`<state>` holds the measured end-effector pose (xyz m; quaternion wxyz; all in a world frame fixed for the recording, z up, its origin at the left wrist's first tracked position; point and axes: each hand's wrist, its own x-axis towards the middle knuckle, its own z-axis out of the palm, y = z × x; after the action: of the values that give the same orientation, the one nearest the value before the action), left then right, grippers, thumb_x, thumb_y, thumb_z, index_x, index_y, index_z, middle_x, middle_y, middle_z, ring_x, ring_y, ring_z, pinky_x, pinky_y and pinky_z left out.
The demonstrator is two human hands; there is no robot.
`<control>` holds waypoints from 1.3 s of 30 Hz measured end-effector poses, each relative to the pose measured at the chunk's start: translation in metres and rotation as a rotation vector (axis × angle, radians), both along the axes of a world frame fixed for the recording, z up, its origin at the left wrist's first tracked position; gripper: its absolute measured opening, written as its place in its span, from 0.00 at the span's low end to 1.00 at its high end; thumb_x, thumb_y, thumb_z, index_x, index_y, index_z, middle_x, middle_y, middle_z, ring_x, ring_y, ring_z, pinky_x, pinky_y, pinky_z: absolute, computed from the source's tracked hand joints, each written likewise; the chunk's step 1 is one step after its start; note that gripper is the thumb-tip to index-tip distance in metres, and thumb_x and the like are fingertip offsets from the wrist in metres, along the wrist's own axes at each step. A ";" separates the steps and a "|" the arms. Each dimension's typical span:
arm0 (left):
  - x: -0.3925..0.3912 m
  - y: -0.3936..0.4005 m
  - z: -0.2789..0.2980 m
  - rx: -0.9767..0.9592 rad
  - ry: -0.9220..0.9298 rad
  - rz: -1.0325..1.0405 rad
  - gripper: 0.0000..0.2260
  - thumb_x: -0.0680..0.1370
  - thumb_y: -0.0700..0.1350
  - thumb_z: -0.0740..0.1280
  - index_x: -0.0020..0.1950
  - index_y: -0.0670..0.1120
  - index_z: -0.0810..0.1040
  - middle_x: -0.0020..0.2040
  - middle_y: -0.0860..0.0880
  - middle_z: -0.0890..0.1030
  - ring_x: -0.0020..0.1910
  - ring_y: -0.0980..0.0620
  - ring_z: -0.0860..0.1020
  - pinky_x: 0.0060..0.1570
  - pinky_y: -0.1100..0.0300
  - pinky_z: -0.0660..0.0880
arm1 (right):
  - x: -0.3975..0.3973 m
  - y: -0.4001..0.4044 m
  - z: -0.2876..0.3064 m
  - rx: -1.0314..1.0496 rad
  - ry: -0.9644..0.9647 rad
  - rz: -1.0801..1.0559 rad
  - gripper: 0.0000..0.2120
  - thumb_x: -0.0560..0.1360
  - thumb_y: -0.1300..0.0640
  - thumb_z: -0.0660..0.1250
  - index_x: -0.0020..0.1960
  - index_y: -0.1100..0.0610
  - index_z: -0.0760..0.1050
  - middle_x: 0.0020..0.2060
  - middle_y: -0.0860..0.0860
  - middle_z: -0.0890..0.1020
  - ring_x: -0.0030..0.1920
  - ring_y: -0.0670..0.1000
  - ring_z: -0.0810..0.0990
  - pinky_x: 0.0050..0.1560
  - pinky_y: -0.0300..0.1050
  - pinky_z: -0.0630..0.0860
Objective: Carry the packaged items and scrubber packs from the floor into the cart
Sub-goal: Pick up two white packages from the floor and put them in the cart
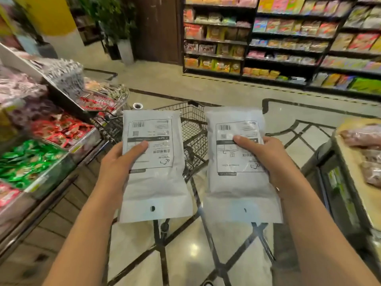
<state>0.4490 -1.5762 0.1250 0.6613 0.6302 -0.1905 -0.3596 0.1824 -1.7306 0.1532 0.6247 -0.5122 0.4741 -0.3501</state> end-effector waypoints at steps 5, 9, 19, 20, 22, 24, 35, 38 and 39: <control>0.015 -0.073 -0.004 0.006 0.045 0.037 0.16 0.77 0.47 0.76 0.64 0.49 0.84 0.53 0.44 0.89 0.51 0.41 0.88 0.49 0.47 0.83 | 0.025 -0.092 -0.003 0.033 0.056 0.079 0.15 0.74 0.55 0.79 0.58 0.62 0.84 0.45 0.57 0.90 0.43 0.56 0.90 0.40 0.47 0.87; 0.037 -0.126 -0.014 0.017 0.057 0.090 0.15 0.77 0.47 0.76 0.64 0.50 0.84 0.52 0.46 0.89 0.49 0.43 0.89 0.43 0.50 0.84 | 0.063 -0.157 -0.015 0.038 0.099 0.144 0.15 0.73 0.55 0.79 0.56 0.60 0.84 0.43 0.56 0.90 0.41 0.54 0.90 0.35 0.43 0.85; 0.129 -0.259 -0.066 0.024 0.149 0.211 0.17 0.76 0.48 0.77 0.64 0.50 0.83 0.53 0.47 0.89 0.50 0.45 0.88 0.46 0.50 0.83 | 0.181 -0.313 -0.063 0.035 0.242 0.266 0.16 0.73 0.50 0.80 0.56 0.57 0.85 0.44 0.54 0.90 0.44 0.56 0.90 0.55 0.54 0.84; 0.138 -0.269 -0.071 0.028 0.157 0.226 0.17 0.76 0.48 0.77 0.64 0.50 0.83 0.53 0.47 0.89 0.50 0.44 0.88 0.48 0.48 0.84 | 0.192 -0.327 -0.068 0.042 0.242 0.269 0.17 0.72 0.49 0.80 0.56 0.57 0.85 0.44 0.55 0.90 0.45 0.57 0.90 0.55 0.55 0.84; 0.154 -0.287 -0.081 0.049 0.162 0.252 0.17 0.76 0.50 0.78 0.63 0.50 0.83 0.53 0.47 0.89 0.51 0.44 0.88 0.51 0.45 0.84 | 0.215 -0.352 -0.077 0.044 0.258 0.276 0.17 0.72 0.50 0.80 0.56 0.58 0.84 0.44 0.55 0.90 0.44 0.58 0.90 0.51 0.54 0.85; 0.166 -0.301 -0.091 0.068 0.173 0.281 0.16 0.75 0.50 0.78 0.62 0.51 0.83 0.53 0.48 0.89 0.51 0.44 0.88 0.51 0.45 0.84 | 0.237 -0.372 -0.085 0.050 0.257 0.305 0.15 0.74 0.52 0.79 0.56 0.59 0.84 0.42 0.54 0.90 0.41 0.56 0.90 0.42 0.49 0.86; 0.214 -0.361 -0.159 0.185 0.258 0.492 0.14 0.76 0.49 0.78 0.61 0.54 0.82 0.53 0.50 0.89 0.50 0.48 0.88 0.53 0.45 0.85 | 0.349 -0.471 -0.172 0.106 0.350 0.584 0.18 0.72 0.53 0.80 0.59 0.58 0.83 0.47 0.54 0.90 0.45 0.56 0.90 0.48 0.52 0.85; 0.223 -0.382 -0.189 0.277 0.241 0.551 0.16 0.75 0.51 0.79 0.61 0.54 0.82 0.55 0.51 0.88 0.53 0.48 0.87 0.54 0.47 0.84 | 0.375 -0.499 -0.200 0.131 0.377 0.670 0.18 0.73 0.54 0.80 0.59 0.60 0.82 0.48 0.56 0.90 0.46 0.58 0.90 0.50 0.57 0.86; 0.225 -0.390 -0.199 0.319 0.228 0.566 0.18 0.74 0.53 0.79 0.62 0.54 0.81 0.56 0.51 0.88 0.54 0.49 0.87 0.55 0.47 0.84 | 0.384 -0.509 -0.209 0.130 0.387 0.693 0.18 0.73 0.54 0.80 0.58 0.60 0.82 0.47 0.57 0.89 0.46 0.57 0.90 0.48 0.56 0.86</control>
<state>0.6742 -1.9659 -0.0742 0.6451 0.7092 0.1254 -0.2553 0.5667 -2.2393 -0.0554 0.6361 -0.6577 0.4033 0.0152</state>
